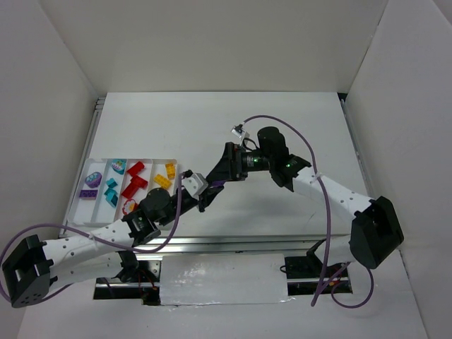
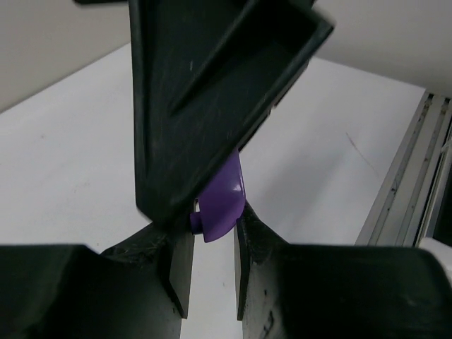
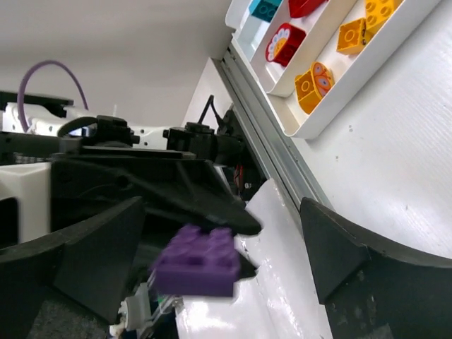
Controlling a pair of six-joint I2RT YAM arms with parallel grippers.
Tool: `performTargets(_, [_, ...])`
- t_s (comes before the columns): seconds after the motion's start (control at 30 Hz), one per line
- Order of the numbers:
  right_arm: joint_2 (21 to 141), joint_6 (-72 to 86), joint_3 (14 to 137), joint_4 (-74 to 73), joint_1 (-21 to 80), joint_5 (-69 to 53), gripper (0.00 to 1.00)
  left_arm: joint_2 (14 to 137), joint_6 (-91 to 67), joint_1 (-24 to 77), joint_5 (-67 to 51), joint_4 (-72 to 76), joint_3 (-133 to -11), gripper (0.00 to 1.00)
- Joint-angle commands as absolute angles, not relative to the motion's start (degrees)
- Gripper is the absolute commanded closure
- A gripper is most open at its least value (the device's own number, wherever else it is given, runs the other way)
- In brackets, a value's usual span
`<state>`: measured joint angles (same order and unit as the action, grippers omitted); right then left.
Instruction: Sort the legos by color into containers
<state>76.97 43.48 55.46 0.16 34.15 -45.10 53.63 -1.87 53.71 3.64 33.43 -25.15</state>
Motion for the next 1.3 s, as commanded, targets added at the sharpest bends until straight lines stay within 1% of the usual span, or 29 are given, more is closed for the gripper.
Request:
performTargets(0.0, [78.6, 44.2, 55.1, 6.1, 35.5, -47.5, 0.01, 53.6, -2.9, 54.3, 3.8, 41.8, -28.4, 1.0])
performTargets(0.13, [79.4, 44.6, 55.5, 6.1, 34.6, -44.8, 0.0, 54.1, -3.6, 54.2, 9.1, 41.0, -28.3, 1.0])
performTargets(0.23, [79.4, 45.6, 54.9, 5.4, 33.5, -40.3, 0.0, 54.8, -5.2, 53.4, 13.7, 38.8, -28.9, 1.0])
performTargets(0.3, [77.6, 46.8, 52.2, 7.0, 31.4, -36.2, 0.0, 56.3, -7.1, 52.0, 15.5, 36.2, -30.6, 1.0])
performTargets(0.4, [74.6, 49.0, 48.8, 11.7, 28.0, -37.2, 0.0, 58.3, -11.1, 48.1, 18.4, 31.7, -31.4, 1.0])
performTargets(0.5, [72.1, 45.4, 50.7, 5.6, 25.8, -34.7, 0.0, 59.3, -17.6, 41.3, 25.1, 26.8, -32.2, 1.0])
performTargets(0.53, [71.5, 44.6, 51.1, 4.4, 25.3, -33.9, 0.0, 59.8, -20.1, 39.2, 26.6, 21.3, -32.9, 1.0])
performTargets(0.57, [70.1, 43.4, 51.1, 3.7, 24.5, -33.0, 0.0, 60.1, -24.7, 34.5, 27.8, 18.4, -34.5, 1.0])
performTargets(0.6, [69.4, 43.1, 50.7, 2.9, 24.2, -32.8, 0.0, 60.4, -27.3, 31.9, 28.9, 15.0, -35.5, 1.0])
performTargets(0.63, [68.3, 42.8, 50.5, 2.6, 23.9, -32.5, 0.0, 60.6, -32.6, 29.0, 31.1, 7.7, -37.3, 1.0])
performTargets(0.67, [67.9, 42.3, 50.3, 2.3, 23.5, -32.3, 0.0, 60.9, -35.3, 22.9, 31.9, 3.8, -38.4, 1.0])
performTargets(0.73, [67.1, 42.3, 49.1, 2.4, 23.4, -32.3, 0.0, 61.5, -40.3, 17.2, 35.7, -4.4, -40.6, 1.0])
performTargets(0.77, [66.8, 42.2, 48.8, 2.7, 23.5, -32.6, 0.0, 61.7, -46.6, 12.1, 37.4, -12.6, -42.5, 1.0])
performTargets(0.87, [66.8, 42.7, 47.6, 3.8, 23.3, -34.2, 0.0, 61.1, -53.8, 5.0, 41.8, -20.6, -43.8, 1.0])
performTargets(0.9, [66.8, 42.8, 47.1, 4.4, 23.2, -34.8, 0.0, 60.7, -55.7, 4.1, 43.4, -22.7, -43.9, 1.0])
performTargets(0.93, [66.9, 42.9, 46.9, 4.6, 23.3, -35.2, 0.0, 59.8, -60.0, 3.5, 48.4, -24.9, -43.9, 1.0])
performTargets(0.97, [66.8, 42.8, 46.8, 4.4, 23.4, -35.3, 0.0, 59.2, -61.7, 2.9, 51.0, -27.8, -43.7, 1.0])
performTargets(1.03, [66.6, 42.9, 46.5, 4.6, 23.3, -36.4, 0.0, 57.3, -66.0, 1.1, 55.6, -30.1, -42.4, 0.96])
performTargets(1.13, [66.4, 43.0, 45.5, 5.2, 23.4, -37.8, 0.0, 56.0, -68.6, -3.5, 56.7, -29.0, -39.6, 0.94])
performTargets(1.17, [66.5, 43.0, 45.3, 5.3, 23.3, -38.1, 0.0, 56.2, -68.6, -4.8, 56.7, -28.2, -38.8, 0.93])
performTargets(1.2, [66.5, 43.2, 45.0, 5.4, 23.3, -38.7, 0.0, 56.4, -68.8, -8.3, 56.3, -27.5, -37.5, 0.92])
performTargets(1.27, [66.4, 43.2, 44.3, 5.6, 23.3, -39.1, 0.0, 57.7, -66.8, -11.8, 52.7, -23.5, -36.7, 0.94])
